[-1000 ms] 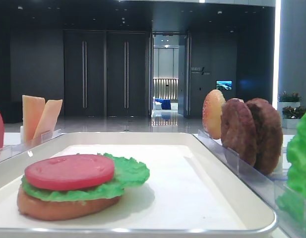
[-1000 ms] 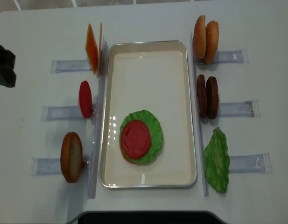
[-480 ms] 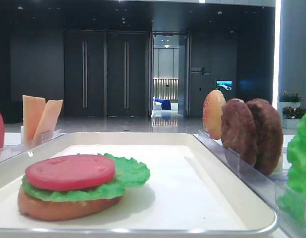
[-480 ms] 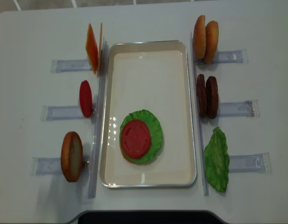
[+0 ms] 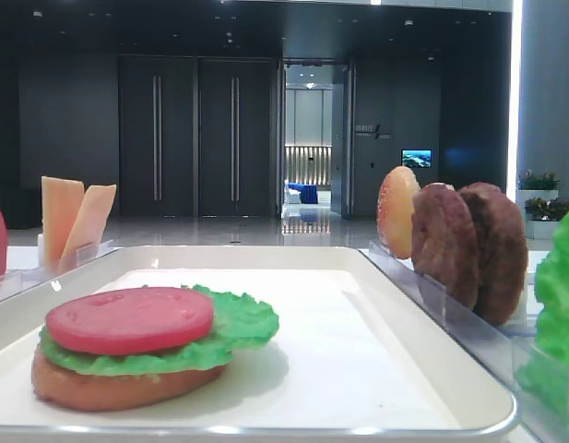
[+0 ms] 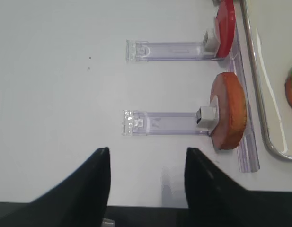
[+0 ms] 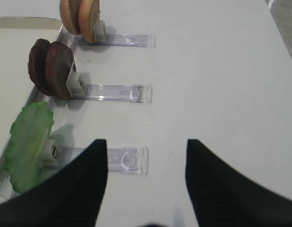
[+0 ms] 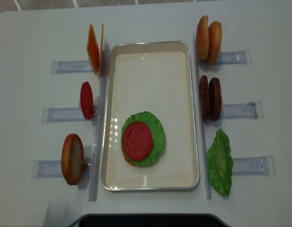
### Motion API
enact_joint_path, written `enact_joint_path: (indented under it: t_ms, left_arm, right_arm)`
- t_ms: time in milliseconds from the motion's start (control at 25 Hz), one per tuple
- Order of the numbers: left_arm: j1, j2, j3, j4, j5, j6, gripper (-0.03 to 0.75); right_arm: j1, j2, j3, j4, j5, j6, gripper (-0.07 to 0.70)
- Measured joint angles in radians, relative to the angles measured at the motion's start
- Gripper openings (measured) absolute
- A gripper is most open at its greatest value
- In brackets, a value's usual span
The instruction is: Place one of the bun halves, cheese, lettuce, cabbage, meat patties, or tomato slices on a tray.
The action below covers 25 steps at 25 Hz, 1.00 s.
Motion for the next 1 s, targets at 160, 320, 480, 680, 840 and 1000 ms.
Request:
enact_joint_path:
  t_ms: [160,320,480,680,840,1000]
  left_arm:
    - [0.000,-0.082,0.044,0.000,-0.024,0.001,0.391]
    - [0.000,-0.141,0.096,-0.002,-0.037,0.004,0.391]
    - [0.000,-0.191,0.107,-0.010,-0.056,0.005,0.391]
    - [0.000,-0.225,0.108,-0.016,-0.070,0.005,0.391]
    - [0.000,-0.225,0.126,-0.023,-0.084,0.005,0.391]
    - [0.000,-0.225,0.134,-0.026,-0.104,0.005,0.391]
  right_arm:
    - [0.000,0.000,0.000,0.000,0.000,0.000,0.360]
    - [0.000,0.000,0.000,0.000,0.000,0.000,0.360]
    - [0.000,0.000,0.000,0.000,0.000,0.000,0.360]
    - [0.000,0.000,0.000,0.000,0.000,0.000,0.360]
    - [0.000,0.000,0.000,0.000,0.000,0.000,0.360]
    - [0.000,0.000,0.000,0.000,0.000,0.000,0.360]
